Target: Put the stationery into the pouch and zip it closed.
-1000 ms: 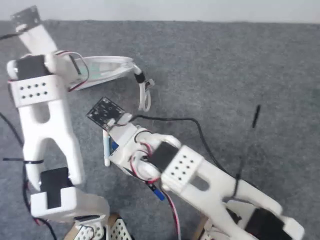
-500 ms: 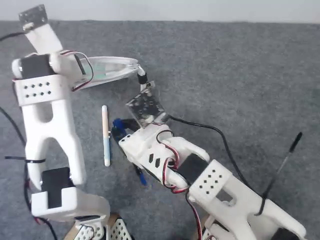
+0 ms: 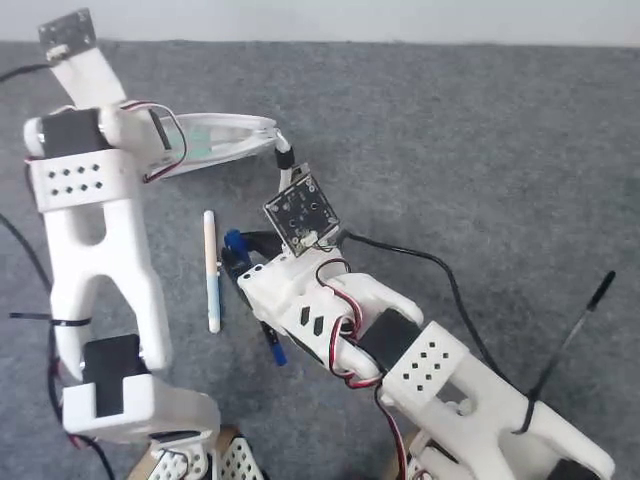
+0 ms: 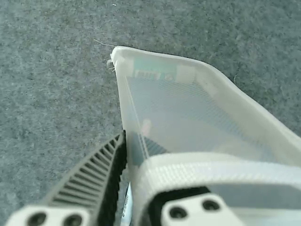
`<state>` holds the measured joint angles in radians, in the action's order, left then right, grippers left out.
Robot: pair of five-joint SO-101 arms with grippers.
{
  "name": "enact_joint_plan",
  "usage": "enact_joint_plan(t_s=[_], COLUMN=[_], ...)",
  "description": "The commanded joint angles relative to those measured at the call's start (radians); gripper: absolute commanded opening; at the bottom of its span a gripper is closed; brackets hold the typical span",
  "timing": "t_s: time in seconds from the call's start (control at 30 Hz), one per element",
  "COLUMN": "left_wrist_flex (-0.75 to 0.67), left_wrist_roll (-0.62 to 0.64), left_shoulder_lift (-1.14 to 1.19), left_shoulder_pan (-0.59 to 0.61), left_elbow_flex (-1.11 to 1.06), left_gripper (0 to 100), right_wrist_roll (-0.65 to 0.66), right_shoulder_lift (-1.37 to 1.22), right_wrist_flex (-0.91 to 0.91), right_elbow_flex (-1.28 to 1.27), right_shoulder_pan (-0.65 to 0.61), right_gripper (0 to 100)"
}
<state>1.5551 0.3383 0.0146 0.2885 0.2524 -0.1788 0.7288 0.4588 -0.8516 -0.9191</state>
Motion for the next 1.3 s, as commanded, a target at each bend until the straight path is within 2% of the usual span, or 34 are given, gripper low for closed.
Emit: enact_joint_plan(t_s=[0.0, 0.27, 0.47, 0.73, 0.8, 1.03, 1.27], left_wrist_flex=[0.011, 0.012, 0.012, 0.012, 0.012, 0.012, 0.012], left_wrist_roll=[-0.012, -0.012, -0.012, -0.012, -0.012, -0.012, -0.012], left_shoulder_lift=[-0.008, -0.008, -0.006, -0.006, -0.006, -0.006, -0.005], left_shoulder_pan=[-0.005, -0.006, -0.005, -0.005, -0.005, -0.005, -0.003], left_elbow_flex=[0.008, 0.008, 0.008, 0.007, 0.007, 0.007, 0.007], left_gripper=[1, 1, 1, 1, 1, 1, 1], right_wrist_roll=[-0.008, -0.008, -0.008, -0.006, 0.006, 0.187, 0.215], right_shoulder_lift=[0.134, 0.326, 0.334, 0.331, 0.309, 0.107, -0.117], right_wrist_flex=[-0.044, -0.177, -0.410, -0.682, -0.733, -1.023, -1.219], right_elbow_flex=[0.017, 0.015, 0.015, 0.015, 0.015, 0.017, 0.017], right_shoulder_pan=[0.010, 0.048, 0.119, 0.136, 0.142, 0.156, 0.156], right_gripper=[0.7, 0.6, 0.6, 0.6, 0.6, 0.6, 0.6])
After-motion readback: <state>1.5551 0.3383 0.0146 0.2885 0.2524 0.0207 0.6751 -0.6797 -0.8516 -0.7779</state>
